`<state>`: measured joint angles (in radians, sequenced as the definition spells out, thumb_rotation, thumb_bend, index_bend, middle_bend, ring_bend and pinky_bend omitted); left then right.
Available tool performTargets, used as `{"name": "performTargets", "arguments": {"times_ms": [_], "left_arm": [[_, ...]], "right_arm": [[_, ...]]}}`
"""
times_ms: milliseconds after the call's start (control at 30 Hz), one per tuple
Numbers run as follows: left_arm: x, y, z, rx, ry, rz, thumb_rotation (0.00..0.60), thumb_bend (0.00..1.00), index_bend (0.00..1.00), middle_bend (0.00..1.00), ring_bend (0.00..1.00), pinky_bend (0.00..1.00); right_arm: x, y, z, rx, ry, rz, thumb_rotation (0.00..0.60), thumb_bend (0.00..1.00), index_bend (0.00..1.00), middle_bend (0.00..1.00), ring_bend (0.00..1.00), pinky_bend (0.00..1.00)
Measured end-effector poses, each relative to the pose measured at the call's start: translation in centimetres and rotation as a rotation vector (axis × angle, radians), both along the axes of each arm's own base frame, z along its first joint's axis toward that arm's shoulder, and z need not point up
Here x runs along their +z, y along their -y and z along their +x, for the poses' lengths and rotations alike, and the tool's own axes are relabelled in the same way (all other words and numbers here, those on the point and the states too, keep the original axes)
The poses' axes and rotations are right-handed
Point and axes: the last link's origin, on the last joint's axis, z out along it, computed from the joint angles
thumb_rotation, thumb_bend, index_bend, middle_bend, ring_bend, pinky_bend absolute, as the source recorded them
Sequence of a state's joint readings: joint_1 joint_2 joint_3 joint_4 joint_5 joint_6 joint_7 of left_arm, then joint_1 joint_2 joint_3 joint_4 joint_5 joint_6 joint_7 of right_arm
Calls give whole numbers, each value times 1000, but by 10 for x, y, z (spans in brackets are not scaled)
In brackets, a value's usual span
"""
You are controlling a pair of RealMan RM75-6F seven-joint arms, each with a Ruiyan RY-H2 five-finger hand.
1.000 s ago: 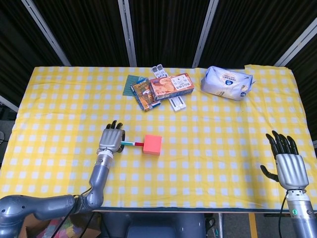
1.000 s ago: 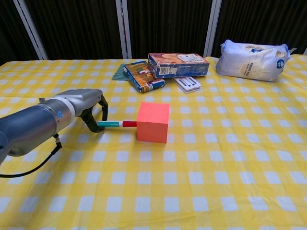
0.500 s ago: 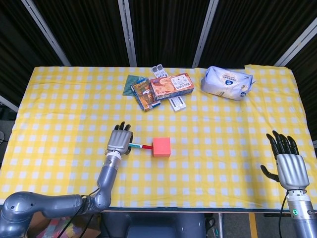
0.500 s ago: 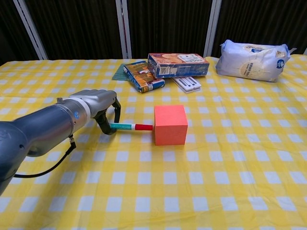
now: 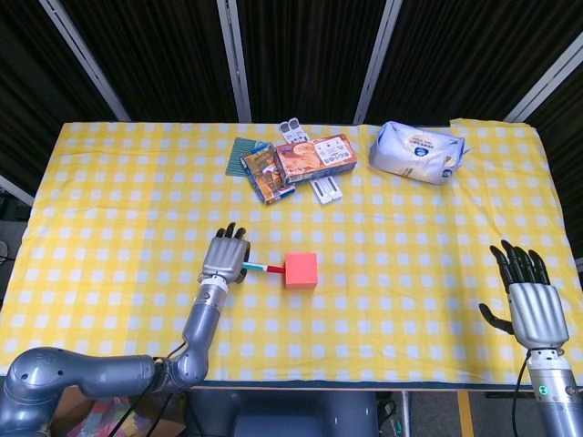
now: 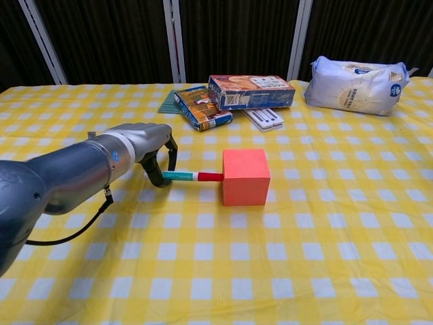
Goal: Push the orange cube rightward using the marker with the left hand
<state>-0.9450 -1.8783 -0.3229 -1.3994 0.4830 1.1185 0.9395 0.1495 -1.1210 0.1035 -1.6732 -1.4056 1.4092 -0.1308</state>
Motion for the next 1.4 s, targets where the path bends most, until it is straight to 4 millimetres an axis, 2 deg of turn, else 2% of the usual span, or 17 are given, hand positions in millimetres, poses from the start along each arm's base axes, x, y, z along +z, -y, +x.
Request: {"name": "performTargets", "arguments": {"times_ms": [433, 733, 1233, 1400], "left_arm": [[-32, -4, 38, -40, 3, -38, 600, 486, 571, 128, 8, 132], [-50, 3, 62, -72, 15, -67, 600, 486, 571, 128, 8, 132], [-31, 2, 55, -52, 18, -25, 600, 485, 571, 128, 8, 132], [-32, 1, 60, -54, 15, -28, 600, 485, 571, 128, 8, 132]], "right_arm": [[1, 0, -2, -4, 12, 1, 600, 304, 0, 0, 0, 0], [1, -1, -2, -1, 11, 0, 600, 303, 0, 0, 0, 0], [0, -1, -1, -2, 10, 1, 600, 304, 0, 0, 0, 0], [1, -1, -1, -3, 12, -1, 600, 303, 0, 0, 0, 0]]}}
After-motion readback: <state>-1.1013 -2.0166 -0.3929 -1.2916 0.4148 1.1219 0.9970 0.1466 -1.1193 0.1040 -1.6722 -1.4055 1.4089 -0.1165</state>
